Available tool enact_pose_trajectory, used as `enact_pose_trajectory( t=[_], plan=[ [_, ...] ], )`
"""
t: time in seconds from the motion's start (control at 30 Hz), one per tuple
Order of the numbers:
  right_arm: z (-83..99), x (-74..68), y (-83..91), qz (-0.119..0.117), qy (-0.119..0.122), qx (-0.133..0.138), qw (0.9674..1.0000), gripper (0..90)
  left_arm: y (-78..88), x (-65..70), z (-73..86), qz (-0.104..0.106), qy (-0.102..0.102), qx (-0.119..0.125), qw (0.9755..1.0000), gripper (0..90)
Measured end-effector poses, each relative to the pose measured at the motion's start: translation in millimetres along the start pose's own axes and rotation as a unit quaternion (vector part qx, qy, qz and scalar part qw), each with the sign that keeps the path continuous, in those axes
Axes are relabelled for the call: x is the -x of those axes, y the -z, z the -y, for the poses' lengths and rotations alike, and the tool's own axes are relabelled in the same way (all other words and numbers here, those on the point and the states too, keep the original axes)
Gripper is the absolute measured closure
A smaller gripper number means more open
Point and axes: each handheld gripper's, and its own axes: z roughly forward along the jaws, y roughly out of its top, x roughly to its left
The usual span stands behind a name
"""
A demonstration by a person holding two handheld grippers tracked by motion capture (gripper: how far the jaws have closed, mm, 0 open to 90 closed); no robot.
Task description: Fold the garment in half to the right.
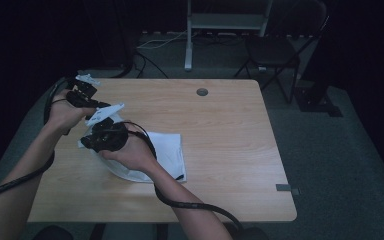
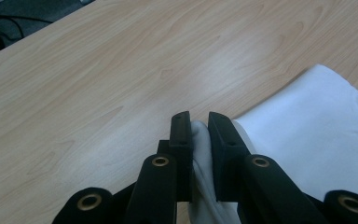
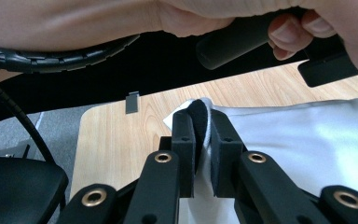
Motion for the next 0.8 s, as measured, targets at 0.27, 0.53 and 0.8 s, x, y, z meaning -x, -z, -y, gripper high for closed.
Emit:
enact_pose_trajectory(
  t=[0.27,0.53,0.8],
  plan=[
    [7.6,6.2,8.4,0.003,-0.011,0.005,0.9999,82.8,-6.7,9.7,-8.3,-0.014,-0.015,-0.012,0.9997,80.4],
    [13.2,9.3,16.7,0.007,-0.019,0.008,0.9998,82.8,-12.3,18.4,-15.3,-0.027,-0.025,-0.024,0.9991,80.4],
    [17.8,12.9,24.2,0.009,-0.023,0.008,0.9996,82.8,-17.3,24.3,-20.7,-0.032,-0.03,-0.029,0.9986,80.3]
  ],
)
